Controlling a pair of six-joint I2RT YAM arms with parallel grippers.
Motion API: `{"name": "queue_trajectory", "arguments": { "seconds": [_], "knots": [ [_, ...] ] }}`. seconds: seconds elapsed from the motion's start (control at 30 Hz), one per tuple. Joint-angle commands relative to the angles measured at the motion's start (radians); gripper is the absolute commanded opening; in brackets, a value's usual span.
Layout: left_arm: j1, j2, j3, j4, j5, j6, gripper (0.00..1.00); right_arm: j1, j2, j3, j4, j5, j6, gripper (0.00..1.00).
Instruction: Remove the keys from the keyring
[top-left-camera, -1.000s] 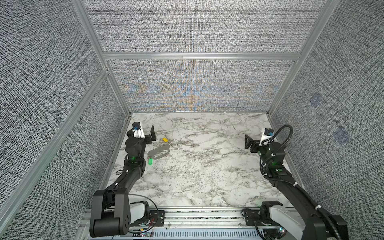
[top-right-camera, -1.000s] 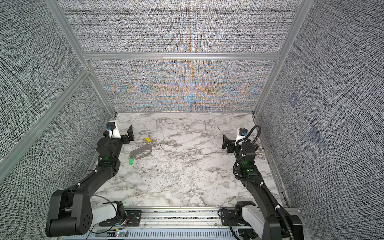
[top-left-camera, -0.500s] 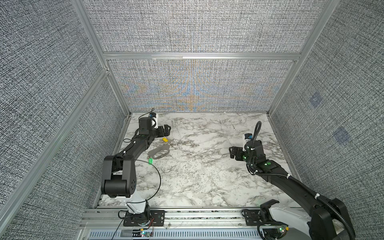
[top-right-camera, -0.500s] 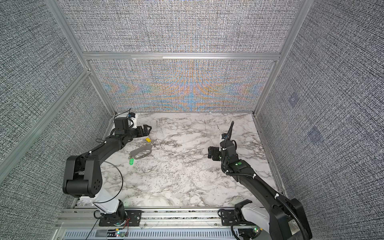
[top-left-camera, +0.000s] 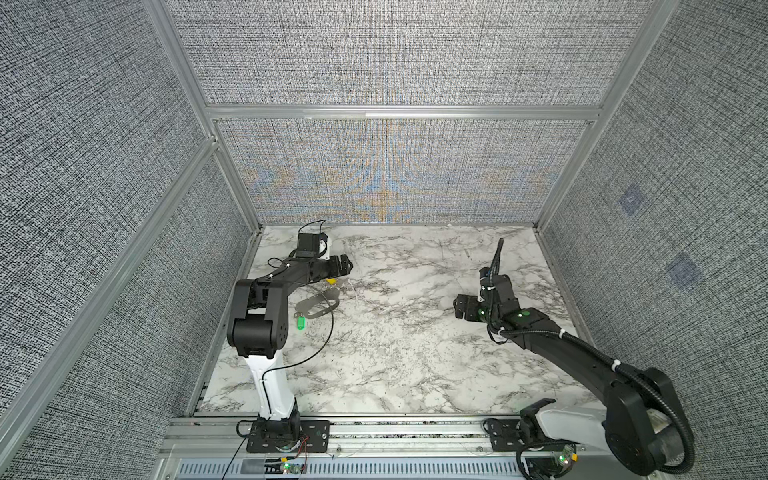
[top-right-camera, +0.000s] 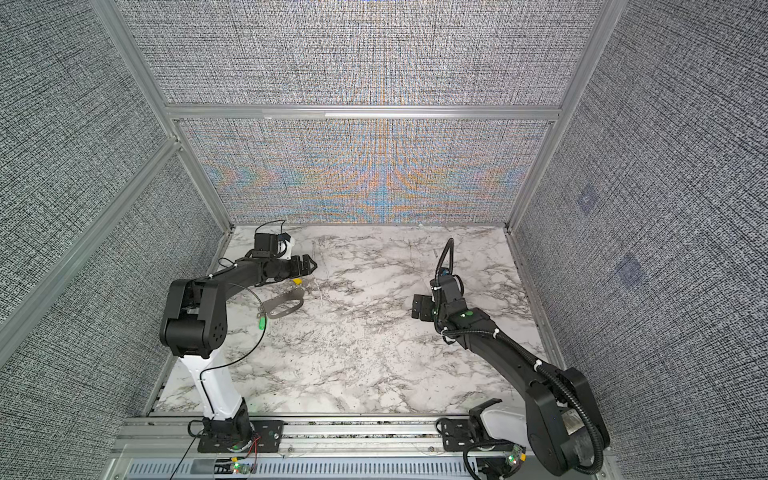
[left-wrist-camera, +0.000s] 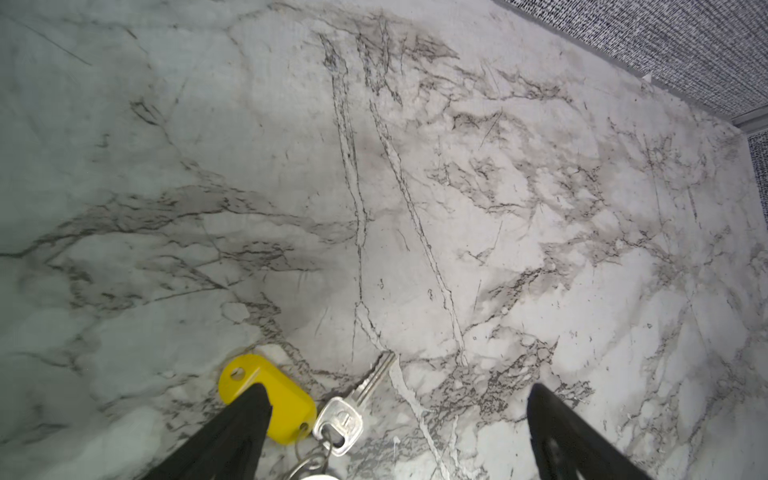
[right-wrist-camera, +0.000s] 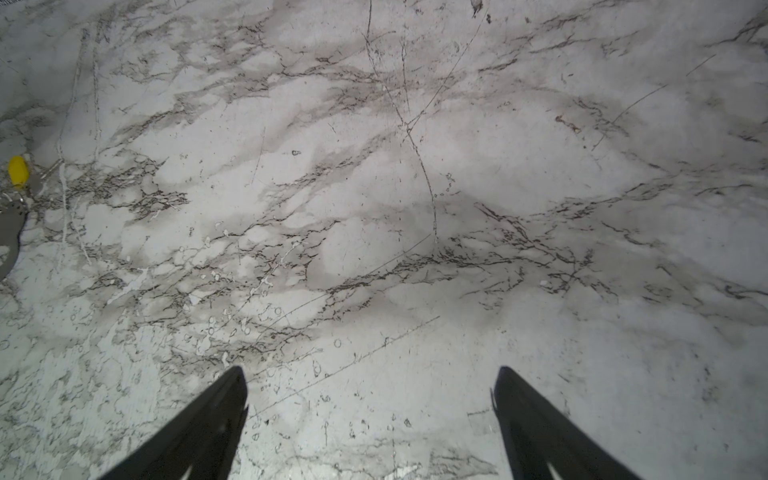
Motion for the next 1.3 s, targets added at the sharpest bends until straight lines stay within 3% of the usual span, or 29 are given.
{"name": "queue_trajectory", "arguments": {
  "seconds": [0.0,0.2,1.27],
  "knots": [
    [-0.002,-0.008,-0.013,-0.002,-0.047,-0.023,0.98,0.000,0.012,0.009,-0.023,-0.001,-0.002,0.94],
    [-0.002,-0.018,-0.050,-0.006,-0.127,-0.046,0.97,0.001,0.041,0.016,-0.034,-0.006,-0.003,0.94],
    [-0.086,0.090,0.021,-0.102,0.009,0.071,0.90,0.002,-0.013,-0.012,-0.071,0.002,0.003,0.94]
  ]
}}
